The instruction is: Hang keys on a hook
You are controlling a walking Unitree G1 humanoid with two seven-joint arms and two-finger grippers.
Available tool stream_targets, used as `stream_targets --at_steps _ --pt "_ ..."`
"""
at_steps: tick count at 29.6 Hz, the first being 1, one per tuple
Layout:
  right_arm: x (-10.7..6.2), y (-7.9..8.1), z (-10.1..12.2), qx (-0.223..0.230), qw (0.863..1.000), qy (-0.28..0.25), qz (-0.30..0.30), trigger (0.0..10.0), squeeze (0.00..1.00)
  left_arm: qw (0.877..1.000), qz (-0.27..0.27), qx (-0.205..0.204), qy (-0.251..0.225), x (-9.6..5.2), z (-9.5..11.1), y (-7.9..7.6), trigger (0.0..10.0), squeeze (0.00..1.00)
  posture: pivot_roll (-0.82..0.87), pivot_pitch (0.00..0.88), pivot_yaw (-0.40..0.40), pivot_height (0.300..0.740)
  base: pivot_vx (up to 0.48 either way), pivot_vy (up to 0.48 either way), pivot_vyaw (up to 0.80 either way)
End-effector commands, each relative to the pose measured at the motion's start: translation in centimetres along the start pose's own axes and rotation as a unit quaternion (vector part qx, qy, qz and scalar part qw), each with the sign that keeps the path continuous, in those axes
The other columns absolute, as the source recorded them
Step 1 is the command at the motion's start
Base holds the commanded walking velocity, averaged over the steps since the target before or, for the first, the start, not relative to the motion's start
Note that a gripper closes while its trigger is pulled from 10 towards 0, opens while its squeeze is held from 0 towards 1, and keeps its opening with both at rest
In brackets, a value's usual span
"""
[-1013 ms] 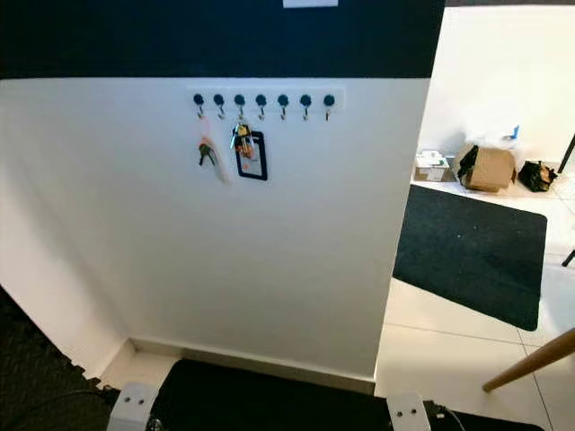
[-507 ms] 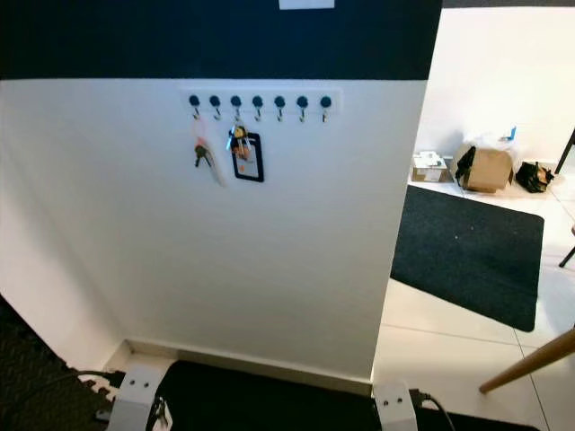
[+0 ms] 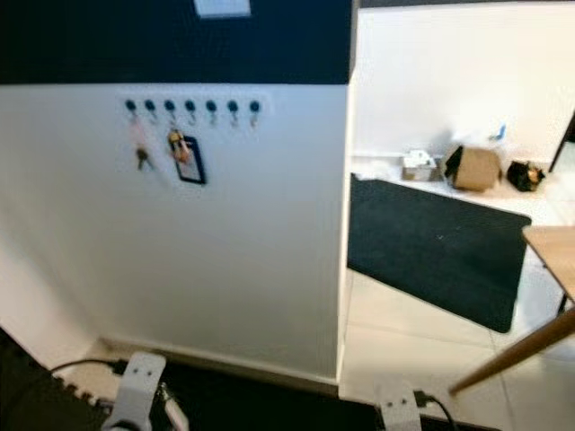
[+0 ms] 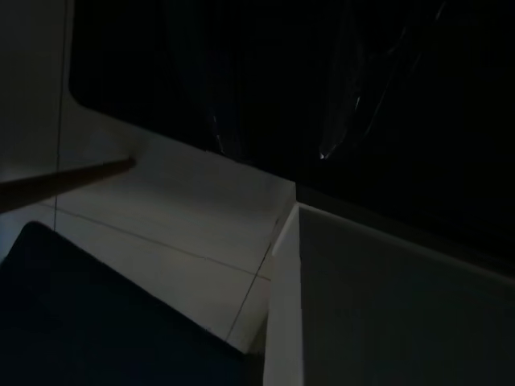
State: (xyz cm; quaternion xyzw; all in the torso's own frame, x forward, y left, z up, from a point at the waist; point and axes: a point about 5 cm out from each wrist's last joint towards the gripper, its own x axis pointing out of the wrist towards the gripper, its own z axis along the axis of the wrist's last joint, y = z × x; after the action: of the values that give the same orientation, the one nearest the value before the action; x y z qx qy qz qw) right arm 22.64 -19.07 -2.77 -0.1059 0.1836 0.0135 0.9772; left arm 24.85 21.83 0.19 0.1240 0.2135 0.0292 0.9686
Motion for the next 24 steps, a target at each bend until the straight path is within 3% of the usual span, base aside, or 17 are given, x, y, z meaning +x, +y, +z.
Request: stream_targets --at_steps 1,24 --pt "-0.1 0.6 -0.2 -0.001 1.000 0.003 0.008 10.0 0.00 1.000 0.013 -0.002 0.012 -0.2 -0.7 0.7 10.0 0.00 -0.01 0.108 0.105 0.740 0.000 0.000 0.00" --pt "0.1 0.9 -0.1 -0.005 1.000 0.000 0.013 10.0 0.00 0.999 0.011 0.012 -0.030 0.9 1.6 0.6 10.0 0.00 -0.01 0.096 0.114 0.740 0.000 0.014 0.00"
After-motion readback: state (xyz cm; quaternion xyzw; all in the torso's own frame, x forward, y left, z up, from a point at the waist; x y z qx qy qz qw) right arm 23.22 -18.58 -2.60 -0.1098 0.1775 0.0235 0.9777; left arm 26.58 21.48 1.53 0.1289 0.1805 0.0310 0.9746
